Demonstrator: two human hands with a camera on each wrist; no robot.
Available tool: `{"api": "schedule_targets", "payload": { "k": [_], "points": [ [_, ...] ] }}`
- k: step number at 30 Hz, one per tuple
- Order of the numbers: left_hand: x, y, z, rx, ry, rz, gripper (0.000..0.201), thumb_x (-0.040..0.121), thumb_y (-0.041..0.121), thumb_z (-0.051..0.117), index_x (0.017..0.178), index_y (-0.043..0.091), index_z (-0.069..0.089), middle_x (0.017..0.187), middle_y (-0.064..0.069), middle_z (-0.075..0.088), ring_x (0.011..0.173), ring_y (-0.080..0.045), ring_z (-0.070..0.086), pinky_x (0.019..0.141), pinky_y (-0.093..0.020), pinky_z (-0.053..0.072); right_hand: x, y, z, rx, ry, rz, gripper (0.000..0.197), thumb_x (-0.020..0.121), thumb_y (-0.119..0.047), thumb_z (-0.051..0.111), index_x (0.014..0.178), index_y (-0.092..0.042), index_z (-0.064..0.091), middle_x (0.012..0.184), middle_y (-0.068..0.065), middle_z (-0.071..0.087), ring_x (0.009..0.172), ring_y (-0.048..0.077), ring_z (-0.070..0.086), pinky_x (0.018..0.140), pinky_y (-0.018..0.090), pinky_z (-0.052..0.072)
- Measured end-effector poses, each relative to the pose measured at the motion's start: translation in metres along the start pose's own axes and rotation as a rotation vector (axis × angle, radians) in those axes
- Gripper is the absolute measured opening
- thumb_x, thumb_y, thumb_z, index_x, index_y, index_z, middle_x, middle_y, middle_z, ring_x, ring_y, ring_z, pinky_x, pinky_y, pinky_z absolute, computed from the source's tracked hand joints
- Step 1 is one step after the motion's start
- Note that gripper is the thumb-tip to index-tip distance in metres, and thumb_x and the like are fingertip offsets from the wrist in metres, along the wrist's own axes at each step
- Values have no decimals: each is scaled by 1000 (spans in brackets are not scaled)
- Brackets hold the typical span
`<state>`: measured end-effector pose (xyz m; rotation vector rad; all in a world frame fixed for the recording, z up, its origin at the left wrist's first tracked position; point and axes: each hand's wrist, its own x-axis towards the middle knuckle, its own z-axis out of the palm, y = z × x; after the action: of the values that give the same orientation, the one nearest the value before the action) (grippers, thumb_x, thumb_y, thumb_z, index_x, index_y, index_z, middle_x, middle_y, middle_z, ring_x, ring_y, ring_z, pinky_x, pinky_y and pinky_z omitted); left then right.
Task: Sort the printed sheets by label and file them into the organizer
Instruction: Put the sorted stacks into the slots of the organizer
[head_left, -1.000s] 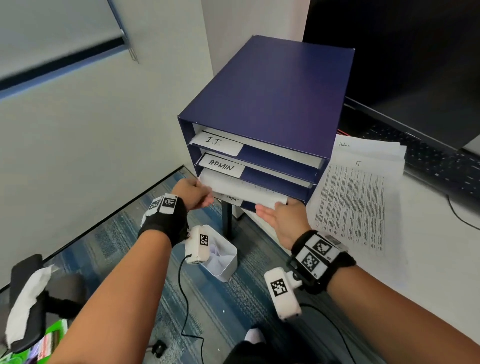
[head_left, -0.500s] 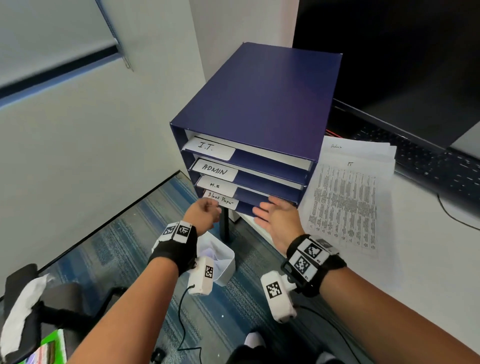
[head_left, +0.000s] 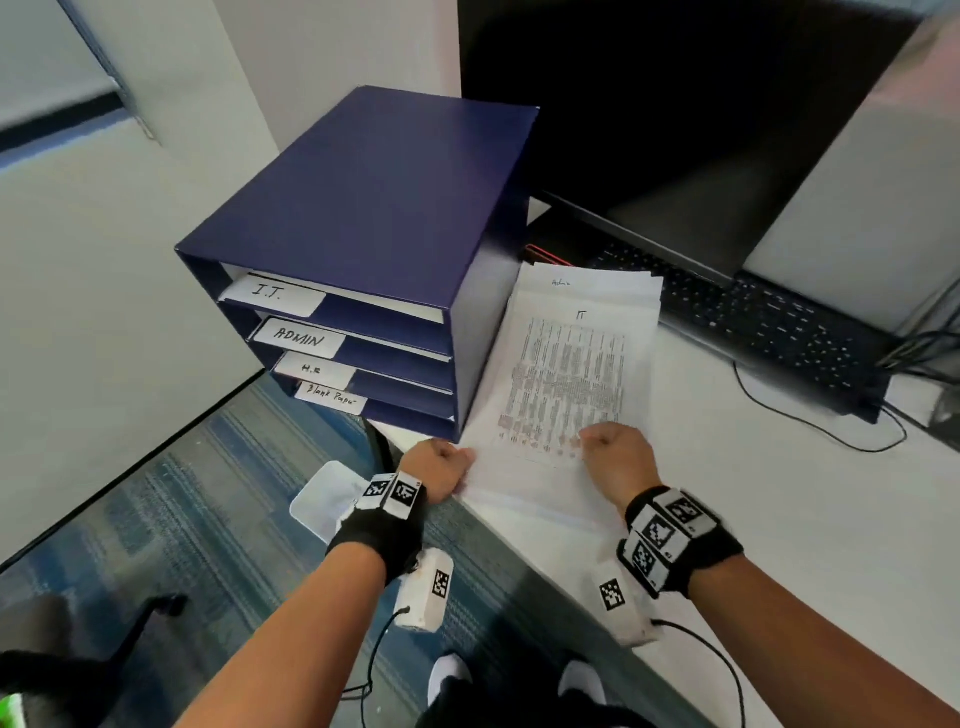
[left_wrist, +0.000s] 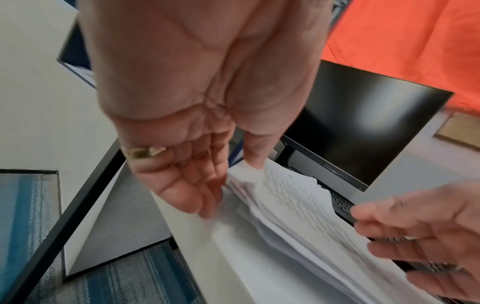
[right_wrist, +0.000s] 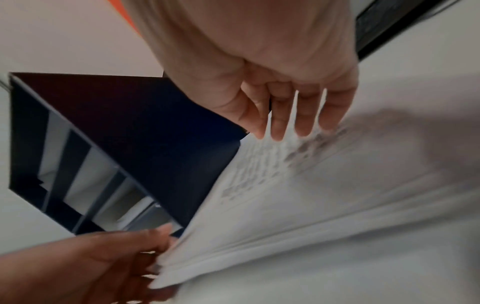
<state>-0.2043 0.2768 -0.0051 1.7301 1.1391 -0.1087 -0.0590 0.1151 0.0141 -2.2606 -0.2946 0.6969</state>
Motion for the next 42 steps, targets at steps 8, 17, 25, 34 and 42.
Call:
{"api": "schedule_targets", "payload": {
  "k": [8,17,25,34,42],
  "points": [
    [-21,22,25,56,164,-58,18,79,23,67,86,13,54,85,-11,68,68,-25,66,71,-38,59,17,45,-37,-602,-200,-2,53,92,-16,45,144,-26,36,152,4,26,137,29,27,109,42,29],
    [-23,61,48,498,140,182,66,78,-7,53,138,16,41,130,-14,52,118,-31,52,98,-35,44,23,56,-48,-687,-250,-125,53,95,-24,46,145,-30,32,154,3,22,139,25,23,110,45,31],
    [-16,45,54,544,-4,325,67,81,20,62,143,22,36,153,-9,22,138,-27,31,114,-34,28,25,62,-48,-661,-215,-193,44,95,-26,46,139,-29,43,156,1,16,139,24,21,108,49,27],
    [19,89,53,949,185,289,81,84,37,63,147,16,16,156,-12,14,141,-29,19,111,-45,27,55,51,-52,-455,-43,-43,14,87,-25,59,90,-27,73,107,-3,66,108,23,55,95,39,45],
    [56,110,67,927,-51,140,86,67,48,78,134,19,34,134,-11,39,126,-33,38,97,-48,41,115,11,-68,-513,42,-32,32,88,-26,57,119,-16,55,120,7,55,113,27,50,95,41,44]
  ]
}}
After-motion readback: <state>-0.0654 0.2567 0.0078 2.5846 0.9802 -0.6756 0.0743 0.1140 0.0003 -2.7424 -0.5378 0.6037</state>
